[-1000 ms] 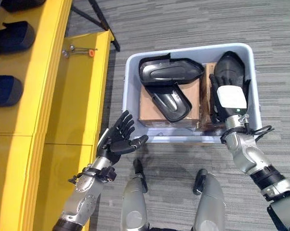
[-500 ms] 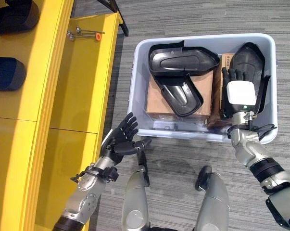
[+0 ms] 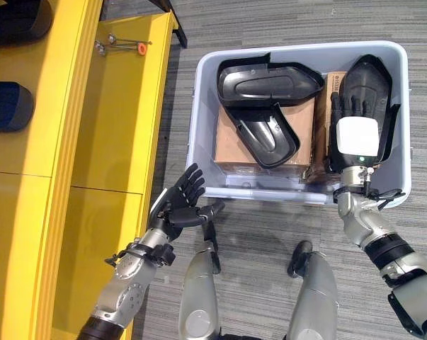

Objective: Move parts from the plastic box to the shelf.

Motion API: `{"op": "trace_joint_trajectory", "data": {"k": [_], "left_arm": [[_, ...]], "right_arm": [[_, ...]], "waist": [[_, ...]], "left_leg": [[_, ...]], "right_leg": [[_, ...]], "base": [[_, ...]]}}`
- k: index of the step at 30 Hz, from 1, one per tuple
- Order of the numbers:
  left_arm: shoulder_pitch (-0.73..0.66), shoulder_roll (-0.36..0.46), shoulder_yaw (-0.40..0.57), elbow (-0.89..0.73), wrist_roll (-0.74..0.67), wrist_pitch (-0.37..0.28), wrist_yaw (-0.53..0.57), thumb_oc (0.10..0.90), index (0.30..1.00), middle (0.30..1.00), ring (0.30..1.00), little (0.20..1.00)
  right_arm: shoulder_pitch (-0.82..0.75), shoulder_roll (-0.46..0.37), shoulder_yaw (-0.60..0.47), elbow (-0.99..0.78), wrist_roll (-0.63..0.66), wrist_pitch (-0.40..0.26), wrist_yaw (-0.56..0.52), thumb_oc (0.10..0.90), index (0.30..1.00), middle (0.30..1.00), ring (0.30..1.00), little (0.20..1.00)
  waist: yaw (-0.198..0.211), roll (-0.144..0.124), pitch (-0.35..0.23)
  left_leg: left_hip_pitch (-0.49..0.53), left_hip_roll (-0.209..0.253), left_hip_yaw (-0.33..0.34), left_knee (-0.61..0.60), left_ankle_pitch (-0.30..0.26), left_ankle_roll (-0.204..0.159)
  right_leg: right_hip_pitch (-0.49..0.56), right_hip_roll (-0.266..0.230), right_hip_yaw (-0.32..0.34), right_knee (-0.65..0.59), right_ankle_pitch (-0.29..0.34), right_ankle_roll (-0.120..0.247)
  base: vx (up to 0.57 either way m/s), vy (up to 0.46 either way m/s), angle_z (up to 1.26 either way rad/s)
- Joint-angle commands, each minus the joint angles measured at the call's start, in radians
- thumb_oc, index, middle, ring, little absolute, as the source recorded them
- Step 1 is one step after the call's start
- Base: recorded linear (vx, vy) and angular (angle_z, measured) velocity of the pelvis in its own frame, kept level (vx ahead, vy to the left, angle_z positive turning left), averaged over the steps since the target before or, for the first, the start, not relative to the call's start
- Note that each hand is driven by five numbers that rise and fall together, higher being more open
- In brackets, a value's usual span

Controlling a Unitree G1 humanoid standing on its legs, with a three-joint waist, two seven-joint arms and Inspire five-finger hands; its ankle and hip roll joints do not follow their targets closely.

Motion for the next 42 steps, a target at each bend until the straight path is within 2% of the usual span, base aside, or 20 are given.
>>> {"op": "trace_joint_trajectory", "data": {"k": [1, 10, 18, 30, 36, 38, 39, 42], "left_arm": [[-0.019, 0.034, 0.003, -0.122, -0.015, -0.075, -0.019, 0.900, 1.000, 1.000, 1.000, 1.000], [-0.023, 0.032, 0.004, -0.114, -0.019, -0.072, -0.018, 0.900, 1.000, 1.000, 1.000, 1.000], [-0.027, 0.026, 0.001, -0.109, -0.020, -0.076, -0.011, 0.900, 1.000, 1.000, 1.000, 1.000], [-0.022, 0.025, 0.000, -0.117, -0.011, -0.059, -0.010, 0.900, 1.000, 1.000, 1.000, 1.000], [-0.031, 0.029, 0.003, -0.129, -0.014, -0.046, 0.003, 0.900, 1.000, 1.000, 1.000, 1.000], [-0.041, 0.033, 0.002, -0.124, -0.022, -0.038, 0.004, 0.900, 1.000, 1.000, 1.000, 1.000], [-0.044, 0.032, 0.003, -0.121, -0.028, -0.032, 0.005, 0.900, 1.000, 1.000, 1.000, 1.000], [-0.048, 0.029, 0.003, -0.124, -0.019, -0.014, 0.001, 0.900, 1.000, 1.000, 1.000, 1.000]], "right_arm": [[-0.043, -0.035, -0.090, -0.010, -0.018, 0.065, -0.093, 0.900, 1.000, 1.000, 1.000, 1.000], [0.013, -0.013, -0.095, -0.062, -0.035, 0.088, -0.081, 0.900, 1.000, 1.000, 1.000, 1.000], [0.037, -0.004, -0.119, -0.069, 0.054, 0.097, -0.115, 0.900, 1.000, 1.000, 1.000, 1.000], [0.073, -0.003, -0.152, -0.095, 0.062, 0.115, -0.119, 0.900, 1.000, 1.000, 1.000, 1.000], [0.077, 0.001, -0.153, -0.088, 0.093, 0.136, -0.064, 0.900, 1.000, 1.000, 1.000, 1.000], [0.057, 0.005, -0.151, -0.041, 0.169, 0.118, -0.037, 0.900, 1.000, 1.000, 1.000, 1.000], [0.049, 0.011, -0.149, -0.023, 0.161, 0.134, -0.024, 0.900, 1.000, 1.000, 1.000, 1.000], [0.043, 0.023, -0.140, 0.016, 0.193, 0.134, -0.044, 0.900, 1.000, 1.000, 1.000, 1.000]], "waist": [[-0.004, -0.001, -0.011], [-0.020, -0.006, -0.011], [-0.027, -0.013, -0.011], [-0.035, -0.018, -0.011], [-0.036, -0.021, -0.011], [-0.030, -0.019, -0.011], [-0.027, -0.018, -0.011], [-0.021, -0.016, -0.011]], "left_leg": [[0.013, -0.042, 0.054, 0.082, -0.199, 0.058], [0.015, -0.040, 0.059, 0.083, -0.203, 0.059], [0.011, -0.040, 0.059, 0.083, -0.204, 0.060], [0.009, -0.038, 0.061, 0.084, -0.205, 0.060], [0.003, -0.036, 0.060, 0.089, -0.206, 0.060], [-0.008, -0.036, 0.057, 0.099, -0.208, 0.060], [-0.013, -0.035, 0.055, 0.103, -0.209, 0.060], [-0.020, -0.037, 0.052, 0.107, -0.210, 0.062]], "right_leg": [[0.033, 0.052, -0.041, 0.016, -0.081, 0.002], [0.030, 0.063, -0.028, 0.009, -0.079, 0.004], [0.027, 0.072, -0.027, 0.006, -0.078, 0.003], [0.025, 0.078, -0.024, 0.006, -0.079, 0.002], [0.020, 0.081, -0.024, 0.011, -0.081, 0.001], [0.013, 0.077, -0.027, 0.016, -0.082, -0.001], [0.009, 0.076, -0.029, 0.022, -0.084, -0.002], [0.004, 0.074, -0.034, 0.030, -0.087, -0.004]], "base": [[0.00, 0.000, 0.00], [0.00, 0.000, 0.00], [0.00, 0.000, 0.00], [0.00, 0.000, 0.00], [0.00, 0.000, 0.00], [0.00, -0.015, 0.00], [0.01, -0.037, 0.00], [0.00, -0.026, 0.00]]}}
